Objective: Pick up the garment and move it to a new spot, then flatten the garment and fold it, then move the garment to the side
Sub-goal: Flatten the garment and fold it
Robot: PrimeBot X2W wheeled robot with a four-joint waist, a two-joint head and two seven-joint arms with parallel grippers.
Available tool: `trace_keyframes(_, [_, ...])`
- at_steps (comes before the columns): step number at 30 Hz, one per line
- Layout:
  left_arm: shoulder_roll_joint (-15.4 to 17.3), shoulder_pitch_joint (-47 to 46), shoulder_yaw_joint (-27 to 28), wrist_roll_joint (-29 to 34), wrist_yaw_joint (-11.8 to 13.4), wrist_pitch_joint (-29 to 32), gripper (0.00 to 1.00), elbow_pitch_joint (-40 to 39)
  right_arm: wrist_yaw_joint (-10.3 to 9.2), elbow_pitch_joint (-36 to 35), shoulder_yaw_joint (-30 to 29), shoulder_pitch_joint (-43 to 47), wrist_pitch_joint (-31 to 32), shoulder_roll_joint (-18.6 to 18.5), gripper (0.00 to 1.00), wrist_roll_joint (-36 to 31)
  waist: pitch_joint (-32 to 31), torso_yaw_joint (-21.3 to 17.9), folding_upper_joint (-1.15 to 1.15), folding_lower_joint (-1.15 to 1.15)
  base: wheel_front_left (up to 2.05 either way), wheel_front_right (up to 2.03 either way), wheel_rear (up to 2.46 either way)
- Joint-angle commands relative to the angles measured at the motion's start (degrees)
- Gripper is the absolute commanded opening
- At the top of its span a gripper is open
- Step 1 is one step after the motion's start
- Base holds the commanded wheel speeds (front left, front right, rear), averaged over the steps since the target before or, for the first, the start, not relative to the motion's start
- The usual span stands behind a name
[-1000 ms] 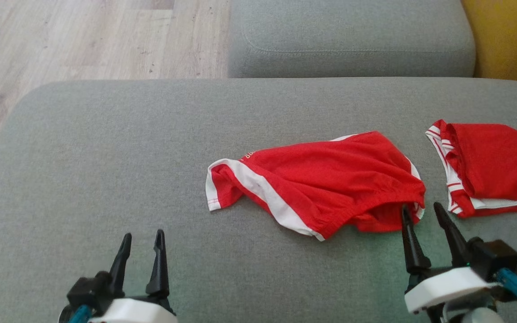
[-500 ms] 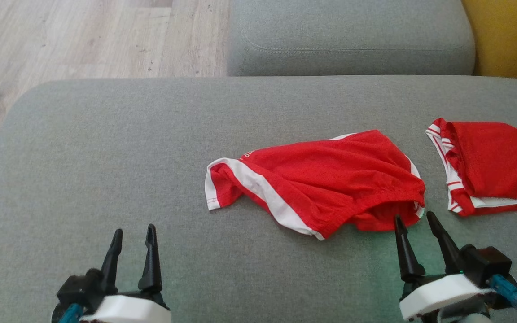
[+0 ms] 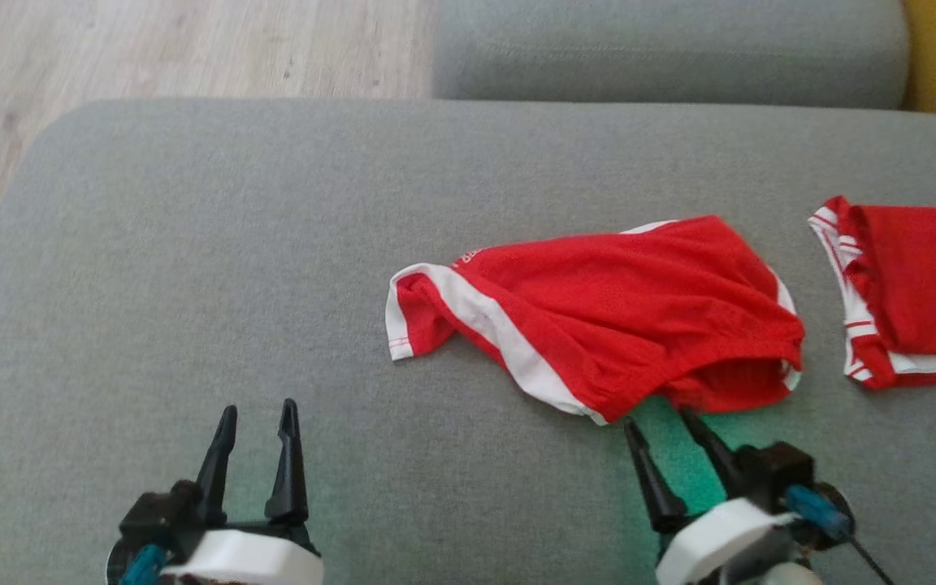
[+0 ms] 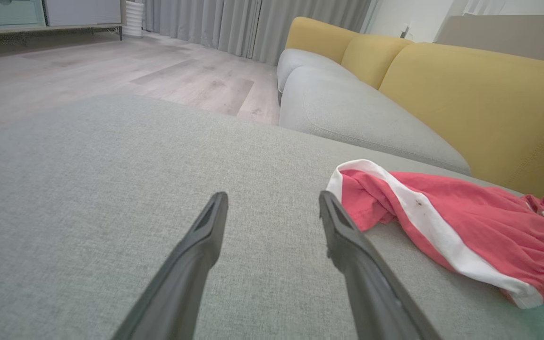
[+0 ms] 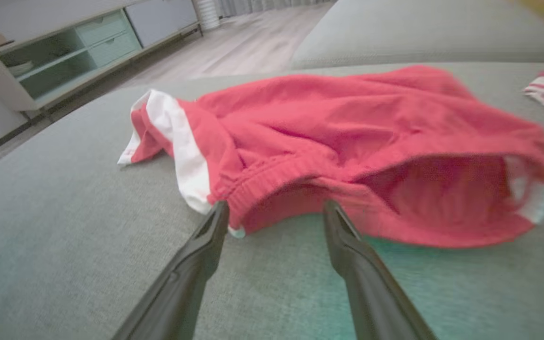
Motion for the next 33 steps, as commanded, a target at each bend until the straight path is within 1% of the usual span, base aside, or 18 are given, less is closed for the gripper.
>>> trace_keyframes(1, [0.1,-3.3,2.4,0.6,-0.2,-0.7,1.0,-1.6,0.39,0.0,2.5,-3.7,0.2,-0.3,1.0,-0.8,1.3,1.0,0.0,0.0,0.0,0.0,0.0])
trace_keyframes(7, [-0.9,-4.6,2.7,1.3,-0.8,-0.7,1.0,-0.9,0.39,7.0,6.8,-8.8,-0.7,-0.3,1.0,-1.2,3.5,2.9,0.0,0.0,0.0,0.0,0.0])
trace_keyframes(8, [-1.1,-4.7,2.9,1.4,-0.9,-0.7,1.0,-0.7,0.39,7.8,7.2,-9.5,-0.9,-0.3,0.95,-1.2,3.7,3.2,0.0,0.0,0.0,0.0,0.0])
trace_keyframes(9, [-1.2,-4.8,3.0,1.6,-1.0,-0.7,1.0,-0.6,0.39,8.6,7.6,-10.2,-1.0,-0.3,0.76,-1.1,3.8,3.5,0.0,0.0,0.0,0.0,0.0])
trace_keyframes(10, [-1.3,-4.9,3.1,1.7,-1.1,-0.7,1.0,-0.5,0.39,9.2,8.0,-10.9,-1.2,-0.3,0.33,-1.2,3.9,3.7,0.0,0.0,0.0,0.0,0.0])
trace_keyframes(11, [-1.4,-4.9,3.2,1.8,-1.2,-0.7,1.0,-0.4,0.39,9.4,8.3,-11.5,-1.6,-0.3,0.0,-1.1,3.9,3.9,0.0,0.0,0.0,0.0,0.0])
trace_keyframes(14, [-1.7,-4.8,3.8,2.0,-1.3,-0.7,1.0,-0.2,0.39,8.6,9.0,-13.1,-2.7,-0.3,0.0,-0.5,3.8,4.2,0.0,0.0,0.0,0.0,0.0])
trace_keyframes(18, [-2.0,-4.6,4.4,2.4,-1.5,-0.7,1.0,0.2,0.39,4.2,11.6,-15.2,-2.7,-0.3,0.0,1.6,3.3,4.4,0.0,0.0,0.0,0.0,0.0])
trace_keyframes(22, [-2.4,-4.5,4.9,2.6,-1.8,-0.7,1.0,0.5,0.39,-1.1,15.5,-18.7,-0.4,-0.3,0.0,4.1,2.9,4.4,0.0,0.0,0.0,0.0,0.0])
trace_keyframes(26, [-2.9,-4.5,5.4,2.9,-2.2,-0.7,1.0,0.9,0.39,-4.6,19.0,-24.8,2.4,-0.3,0.0,6.0,2.3,4.6,0.0,0.0,0.0,0.0,0.0])
trace_keyframes(29, [-3.2,-4.6,5.4,3.2,-2.6,-0.7,1.0,1.5,0.39,-6.5,20.7,-29.4,2.9,-0.3,0.0,8.3,1.5,5.2,0.0,0.0,0.0,0.0,0.0])
trace_keyframes(30, [-3.2,-4.6,5.4,3.2,-2.6,-0.7,1.0,1.5,0.39,-6.5,20.7,-29.4,2.9,-0.3,0.0,8.3,1.5,5.2,0.0,0.0,0.0,0.0,0.0])
trace_keyframes(33, [-3.4,-4.2,5.6,3.4,-2.9,-0.7,1.0,1.9,0.39,-8.0,21.3,-31.8,3.3,-0.3,0.0,11.5,0.6,5.6,0.0,0.0,0.0,0.0,0.0])
